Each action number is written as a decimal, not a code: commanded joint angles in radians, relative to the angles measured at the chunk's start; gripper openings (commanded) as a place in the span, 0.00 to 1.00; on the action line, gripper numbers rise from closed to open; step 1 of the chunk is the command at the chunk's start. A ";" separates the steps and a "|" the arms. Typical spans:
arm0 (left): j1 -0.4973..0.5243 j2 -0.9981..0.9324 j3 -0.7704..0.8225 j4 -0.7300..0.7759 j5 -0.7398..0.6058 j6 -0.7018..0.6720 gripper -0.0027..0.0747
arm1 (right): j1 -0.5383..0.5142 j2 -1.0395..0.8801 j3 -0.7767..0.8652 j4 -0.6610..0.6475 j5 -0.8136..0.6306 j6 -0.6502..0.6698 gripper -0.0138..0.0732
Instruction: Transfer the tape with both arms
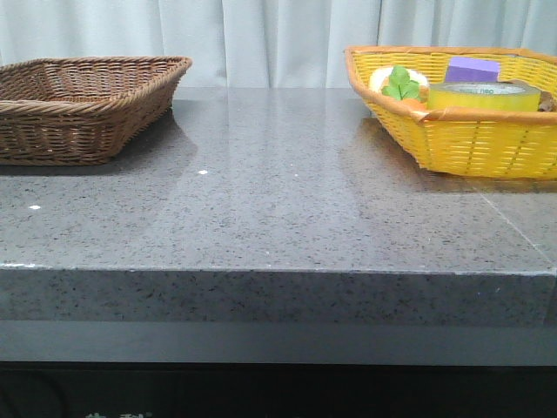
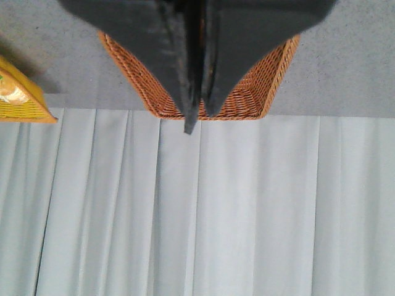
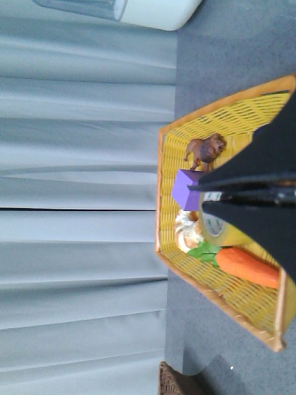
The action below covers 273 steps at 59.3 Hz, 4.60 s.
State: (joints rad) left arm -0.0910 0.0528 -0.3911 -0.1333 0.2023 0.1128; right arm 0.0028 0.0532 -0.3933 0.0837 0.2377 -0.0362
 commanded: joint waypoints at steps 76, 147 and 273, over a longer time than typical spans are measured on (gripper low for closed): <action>-0.006 0.775 -0.425 -0.002 0.216 -0.008 0.70 | -0.001 0.779 -0.413 -0.012 0.309 -0.007 0.76; -0.663 0.777 -0.427 0.000 0.127 0.000 0.70 | -0.080 1.700 -1.412 0.078 0.812 -0.035 0.76; -0.663 0.777 -0.427 0.000 0.129 0.000 0.70 | 0.555 1.845 -1.558 -0.063 0.801 -0.077 0.33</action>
State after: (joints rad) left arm -0.7474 0.8319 -0.7832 -0.1299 0.4057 0.1128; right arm 0.5529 1.9340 -1.9176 0.0474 1.1156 -0.1084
